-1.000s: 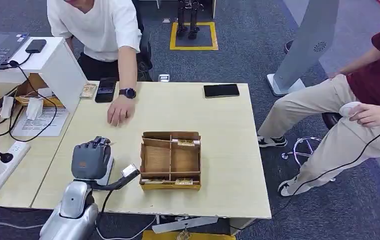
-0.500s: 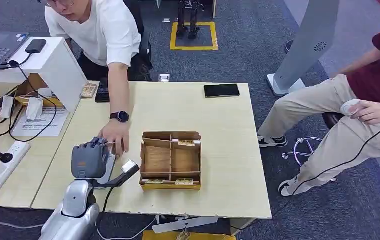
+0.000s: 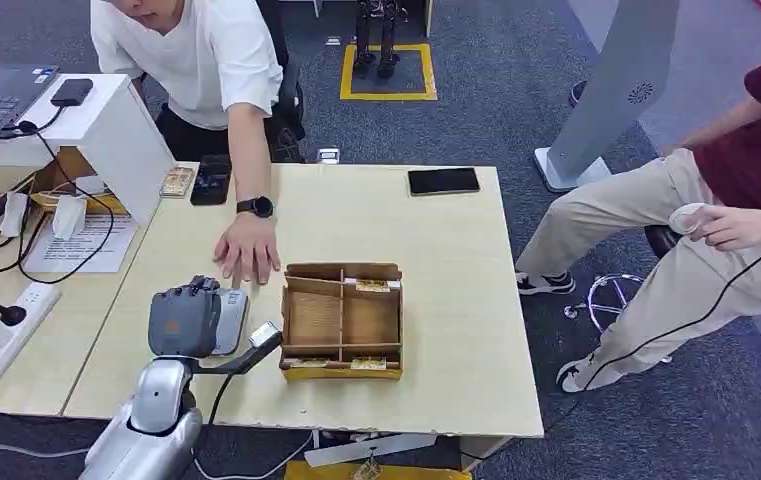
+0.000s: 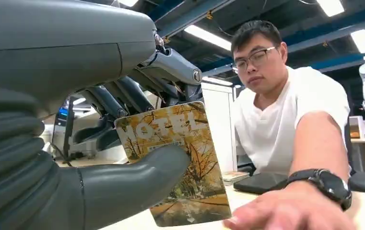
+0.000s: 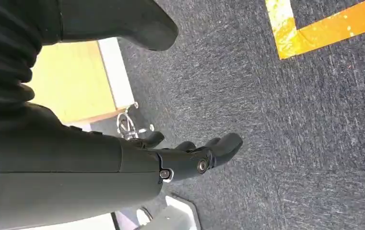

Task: Pass the card to the sensor for recognition and then transmit it.

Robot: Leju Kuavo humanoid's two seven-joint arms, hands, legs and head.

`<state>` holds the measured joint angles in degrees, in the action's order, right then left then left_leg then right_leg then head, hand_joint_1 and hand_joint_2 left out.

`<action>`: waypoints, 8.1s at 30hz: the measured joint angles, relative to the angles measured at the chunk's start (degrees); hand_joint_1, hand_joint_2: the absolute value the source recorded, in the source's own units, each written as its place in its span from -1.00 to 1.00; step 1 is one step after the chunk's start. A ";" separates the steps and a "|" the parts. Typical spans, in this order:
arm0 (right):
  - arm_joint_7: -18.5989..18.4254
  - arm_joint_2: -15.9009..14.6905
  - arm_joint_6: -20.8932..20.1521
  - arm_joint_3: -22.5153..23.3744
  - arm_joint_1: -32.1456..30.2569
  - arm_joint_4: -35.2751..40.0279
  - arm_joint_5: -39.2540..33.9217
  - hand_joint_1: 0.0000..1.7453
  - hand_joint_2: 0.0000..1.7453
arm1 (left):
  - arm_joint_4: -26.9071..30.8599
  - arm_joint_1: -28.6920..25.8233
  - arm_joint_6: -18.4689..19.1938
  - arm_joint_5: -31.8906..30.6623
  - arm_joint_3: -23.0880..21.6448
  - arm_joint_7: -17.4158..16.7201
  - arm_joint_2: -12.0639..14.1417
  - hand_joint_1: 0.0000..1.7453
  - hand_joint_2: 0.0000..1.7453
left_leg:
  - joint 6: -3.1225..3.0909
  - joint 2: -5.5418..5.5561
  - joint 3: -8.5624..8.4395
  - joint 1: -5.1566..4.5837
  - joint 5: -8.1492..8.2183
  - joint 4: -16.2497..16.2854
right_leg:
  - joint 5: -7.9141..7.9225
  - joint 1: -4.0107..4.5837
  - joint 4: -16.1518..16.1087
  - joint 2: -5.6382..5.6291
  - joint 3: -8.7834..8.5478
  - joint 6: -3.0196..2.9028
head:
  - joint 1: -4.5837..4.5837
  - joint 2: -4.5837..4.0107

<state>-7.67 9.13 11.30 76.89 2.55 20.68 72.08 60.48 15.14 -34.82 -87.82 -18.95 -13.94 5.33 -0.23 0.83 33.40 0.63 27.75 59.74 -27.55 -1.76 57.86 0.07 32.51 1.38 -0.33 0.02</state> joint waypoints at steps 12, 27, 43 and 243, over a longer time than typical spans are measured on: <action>-0.07 0.22 -0.74 0.00 -0.02 0.44 0.76 -1.00 1.00 | -1.53 0.26 3.04 0.55 -1.64 0.96 0.48 1.00 1.00 | 0.00 0.00 0.00 0.00 0.00 0.00 | 0.00 0.00 0.00 0.00 0.01 0.00 | 0.00 0.00; -0.15 0.22 -0.68 0.00 0.02 0.42 1.70 -1.00 1.00 | -10.98 4.61 5.77 2.34 -5.42 1.73 -0.57 1.00 1.00 | 0.00 0.22 -0.21 -0.02 -0.09 -0.03 | -0.01 -0.02 -0.01 0.29 -0.38 0.02 | 0.02 0.00; -0.15 0.22 -0.72 0.00 -0.02 0.42 1.73 -1.00 1.00 | -15.23 5.74 6.97 2.99 -6.25 1.53 -0.72 1.00 1.00 | -0.03 0.19 -0.21 -0.02 -0.29 -0.04 | 0.16 -0.02 -0.01 0.27 -0.33 0.08 | 0.00 0.00; 2.43 -0.92 0.55 -0.26 0.23 -1.20 3.67 -1.00 1.00 | 18.58 -2.02 7.83 41.86 -22.10 40.43 5.31 -1.00 1.00 | -0.04 0.11 0.28 -0.02 -0.23 -0.01 | 0.16 -0.03 -0.05 0.14 0.20 0.09 | -0.02 0.00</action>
<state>-5.25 8.22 11.85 76.63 2.78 19.47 75.76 79.06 13.12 -26.99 -45.96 -41.05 26.49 10.64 -0.27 0.95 33.67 0.62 27.52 59.73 -27.39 -1.78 57.81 0.21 32.71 1.47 -0.35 0.02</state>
